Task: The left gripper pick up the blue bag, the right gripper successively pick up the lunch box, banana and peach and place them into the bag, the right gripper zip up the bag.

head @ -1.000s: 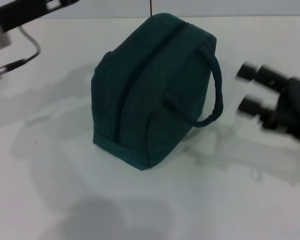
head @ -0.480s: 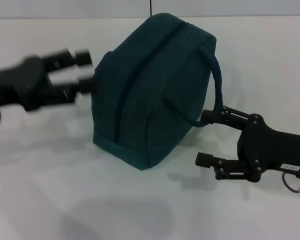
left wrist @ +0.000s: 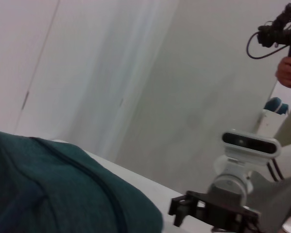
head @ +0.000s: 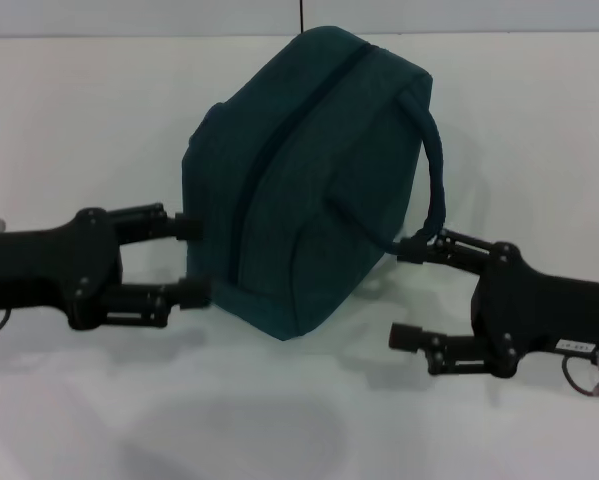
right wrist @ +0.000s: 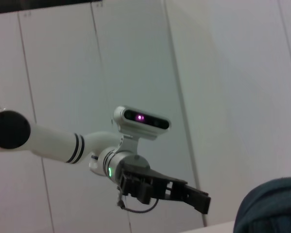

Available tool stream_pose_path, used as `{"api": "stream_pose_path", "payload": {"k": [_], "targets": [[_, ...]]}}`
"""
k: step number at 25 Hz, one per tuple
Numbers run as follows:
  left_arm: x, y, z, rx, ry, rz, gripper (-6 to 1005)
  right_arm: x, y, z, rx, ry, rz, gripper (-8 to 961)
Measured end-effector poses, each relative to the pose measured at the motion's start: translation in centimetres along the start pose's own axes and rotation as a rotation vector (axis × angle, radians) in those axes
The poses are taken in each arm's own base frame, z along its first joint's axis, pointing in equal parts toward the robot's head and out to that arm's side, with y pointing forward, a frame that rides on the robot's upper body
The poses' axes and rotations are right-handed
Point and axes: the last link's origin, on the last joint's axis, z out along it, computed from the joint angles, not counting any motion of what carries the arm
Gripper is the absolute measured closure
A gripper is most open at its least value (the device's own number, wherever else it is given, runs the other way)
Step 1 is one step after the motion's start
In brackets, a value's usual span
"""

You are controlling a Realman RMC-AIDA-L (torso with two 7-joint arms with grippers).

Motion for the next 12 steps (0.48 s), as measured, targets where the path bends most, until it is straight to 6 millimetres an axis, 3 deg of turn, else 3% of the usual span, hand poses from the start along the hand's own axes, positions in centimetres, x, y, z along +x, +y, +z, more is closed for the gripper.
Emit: {"api": "stream_pose_path", "payload": {"k": [12], "targets": [[-0.79,0.62,0.45,-0.044,-0.044,-0.007,119,0.15,0.00,-0.05,-0.002,0.013,-0.007,79]]}}
